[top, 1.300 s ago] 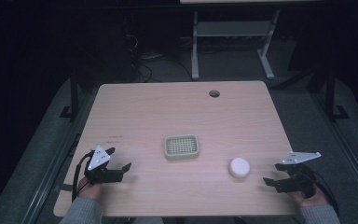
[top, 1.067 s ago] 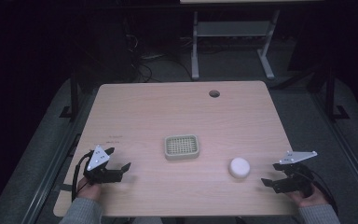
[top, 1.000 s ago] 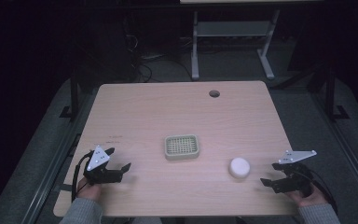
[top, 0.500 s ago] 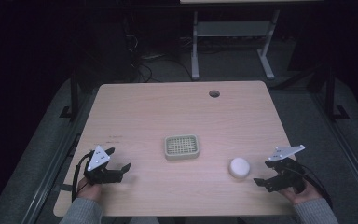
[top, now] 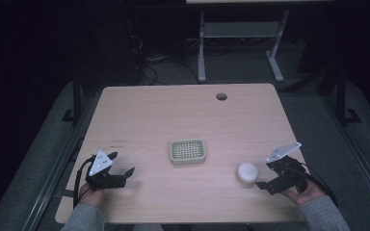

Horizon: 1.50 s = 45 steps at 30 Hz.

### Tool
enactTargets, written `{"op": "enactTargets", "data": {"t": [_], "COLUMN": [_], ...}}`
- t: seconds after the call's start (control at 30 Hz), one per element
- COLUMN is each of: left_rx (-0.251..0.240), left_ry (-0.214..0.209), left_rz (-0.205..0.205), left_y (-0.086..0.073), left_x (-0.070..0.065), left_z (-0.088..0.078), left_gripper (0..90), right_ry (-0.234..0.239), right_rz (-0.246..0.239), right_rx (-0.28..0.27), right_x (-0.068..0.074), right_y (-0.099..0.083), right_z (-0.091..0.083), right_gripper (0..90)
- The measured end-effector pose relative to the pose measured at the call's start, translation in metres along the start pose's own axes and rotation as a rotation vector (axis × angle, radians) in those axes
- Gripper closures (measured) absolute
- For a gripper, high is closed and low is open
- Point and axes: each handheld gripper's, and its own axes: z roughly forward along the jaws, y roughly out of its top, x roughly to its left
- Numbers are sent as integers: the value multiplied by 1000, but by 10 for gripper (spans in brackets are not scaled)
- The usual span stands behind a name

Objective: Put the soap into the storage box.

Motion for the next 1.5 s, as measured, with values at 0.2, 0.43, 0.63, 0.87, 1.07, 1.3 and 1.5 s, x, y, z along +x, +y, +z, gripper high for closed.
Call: {"op": "enactTargets", "data": {"t": [0.2,0.43,0.63,0.87,1.07,1.3,1.5], "left_rx": [7,-5,-6,-7,-11,-14,-13], "left_ry": [3,1,3,3,3,2,3], "left_rz": [5,-5,-9,-11,-17,-17,-21], "left_y": [0,0,0,0,0,0,0], "left_x": [2,1,2,3,3,2,3], "left_z": [-1,-1,-1,-2,-2,-2,-3], "left_gripper": [129,128,128,129,128,128,128], "right_ry": [9,24,29,29,35,26,30], "right_rz": [-34,-63,-61,-88,-101,-110,-110], "right_rx": [53,98,143,184,227,255,294], "right_x": [3,4,2,2,2,-1,-2], "right_y": [15,31,38,48,55,60,60], "right_z": [5,15,22,30,39,46,54], "right_gripper": [153,148,144,144,144,144,149]}}
